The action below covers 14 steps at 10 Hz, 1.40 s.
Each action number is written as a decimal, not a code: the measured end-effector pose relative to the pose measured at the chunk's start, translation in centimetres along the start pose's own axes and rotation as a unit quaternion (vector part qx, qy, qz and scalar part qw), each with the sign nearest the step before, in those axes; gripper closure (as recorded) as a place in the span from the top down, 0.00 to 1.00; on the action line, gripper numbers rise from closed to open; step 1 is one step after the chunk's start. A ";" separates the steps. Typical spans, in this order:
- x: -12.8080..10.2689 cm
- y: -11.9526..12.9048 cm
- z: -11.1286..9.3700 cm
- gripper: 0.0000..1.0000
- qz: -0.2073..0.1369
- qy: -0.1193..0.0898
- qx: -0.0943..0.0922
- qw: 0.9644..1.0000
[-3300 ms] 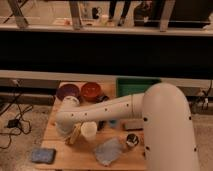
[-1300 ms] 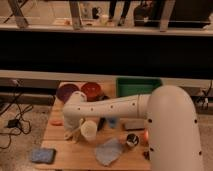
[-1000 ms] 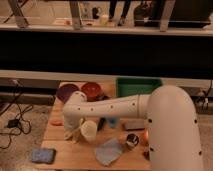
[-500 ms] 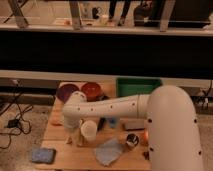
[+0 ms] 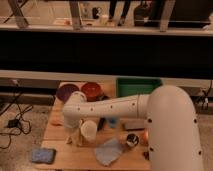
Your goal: Place banana in tray
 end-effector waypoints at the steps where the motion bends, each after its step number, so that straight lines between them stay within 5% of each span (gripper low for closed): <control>1: 0.0 0.0 0.0 0.57 0.000 0.000 0.000 1.000; 7: 0.0 0.0 0.0 0.02 0.000 0.000 0.000 1.000; 14: -1.2 -0.4 -0.8 0.00 -0.009 0.009 0.013 1.000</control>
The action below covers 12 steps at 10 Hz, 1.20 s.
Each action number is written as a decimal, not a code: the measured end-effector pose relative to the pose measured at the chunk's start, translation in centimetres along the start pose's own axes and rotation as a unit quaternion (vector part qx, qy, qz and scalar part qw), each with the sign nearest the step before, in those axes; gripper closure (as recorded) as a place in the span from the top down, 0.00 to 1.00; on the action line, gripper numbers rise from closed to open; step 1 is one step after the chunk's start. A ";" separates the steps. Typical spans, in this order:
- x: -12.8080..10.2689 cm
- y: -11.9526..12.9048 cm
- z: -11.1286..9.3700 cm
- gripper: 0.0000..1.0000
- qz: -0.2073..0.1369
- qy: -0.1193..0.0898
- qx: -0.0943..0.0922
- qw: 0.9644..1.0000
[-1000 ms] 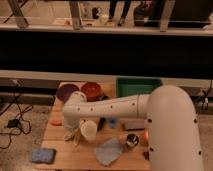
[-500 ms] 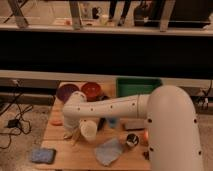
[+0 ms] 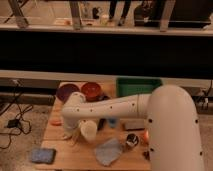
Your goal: Place banana in tray
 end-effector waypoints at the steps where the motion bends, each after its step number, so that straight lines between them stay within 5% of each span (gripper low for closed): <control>1: -1.2 -0.6 -1.1 0.00 -0.008 0.005 0.009 1.000; 4: -3.8 -1.5 -3.5 0.00 -0.032 0.025 0.029 0.999; 12: -4.9 -2.5 -10.5 0.00 -0.051 0.086 0.092 0.991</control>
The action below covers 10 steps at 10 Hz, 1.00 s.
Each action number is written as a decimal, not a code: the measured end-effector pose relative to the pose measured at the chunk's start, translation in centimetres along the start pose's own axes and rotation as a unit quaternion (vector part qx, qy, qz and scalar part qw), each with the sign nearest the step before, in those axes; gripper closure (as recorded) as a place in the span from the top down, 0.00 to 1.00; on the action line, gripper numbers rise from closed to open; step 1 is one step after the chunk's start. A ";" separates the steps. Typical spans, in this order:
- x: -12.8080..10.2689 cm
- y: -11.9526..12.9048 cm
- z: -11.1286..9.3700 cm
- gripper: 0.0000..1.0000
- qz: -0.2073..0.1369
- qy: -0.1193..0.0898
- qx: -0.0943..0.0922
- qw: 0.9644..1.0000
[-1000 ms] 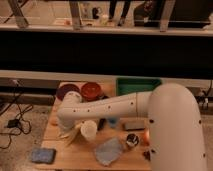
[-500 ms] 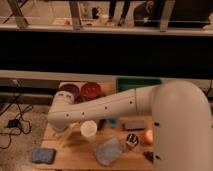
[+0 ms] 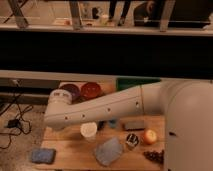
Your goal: Place banana in tray
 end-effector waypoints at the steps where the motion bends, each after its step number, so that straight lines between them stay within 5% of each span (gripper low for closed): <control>1: 0.4 -0.2 -1.0 0.00 0.001 0.008 0.005 1.000; 4: 1.6 -0.2 -1.9 0.00 0.007 0.020 0.009 1.000; 10: 11.2 1.1 -3.3 0.00 0.054 0.042 -0.049 0.996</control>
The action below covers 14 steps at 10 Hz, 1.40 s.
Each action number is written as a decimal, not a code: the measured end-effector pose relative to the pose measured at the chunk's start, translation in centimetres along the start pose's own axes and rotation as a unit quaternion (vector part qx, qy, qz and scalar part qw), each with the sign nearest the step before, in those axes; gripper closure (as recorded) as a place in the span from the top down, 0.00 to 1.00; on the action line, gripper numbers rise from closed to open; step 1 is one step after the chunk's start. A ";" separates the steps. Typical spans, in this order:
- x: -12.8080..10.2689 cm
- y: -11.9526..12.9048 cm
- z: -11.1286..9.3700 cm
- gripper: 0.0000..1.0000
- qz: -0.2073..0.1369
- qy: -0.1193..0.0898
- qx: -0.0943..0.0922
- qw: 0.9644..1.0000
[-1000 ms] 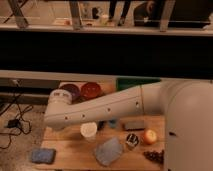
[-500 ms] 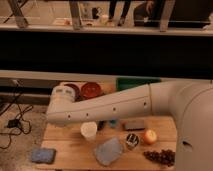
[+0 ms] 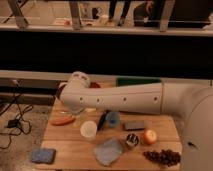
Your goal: Place banana in tray
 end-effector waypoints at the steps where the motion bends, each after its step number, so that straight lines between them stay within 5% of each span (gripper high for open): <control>1: 1.5 -0.2 -0.3 0.00 0.008 0.004 -0.009 1.000; 5: 7.4 -0.3 -2.7 0.00 0.039 0.011 -0.021 0.999; 11: 7.4 -0.4 -2.6 0.00 0.039 0.007 -0.019 0.999; 14: 9.8 -0.9 -3.3 0.00 0.073 0.014 0.005 0.997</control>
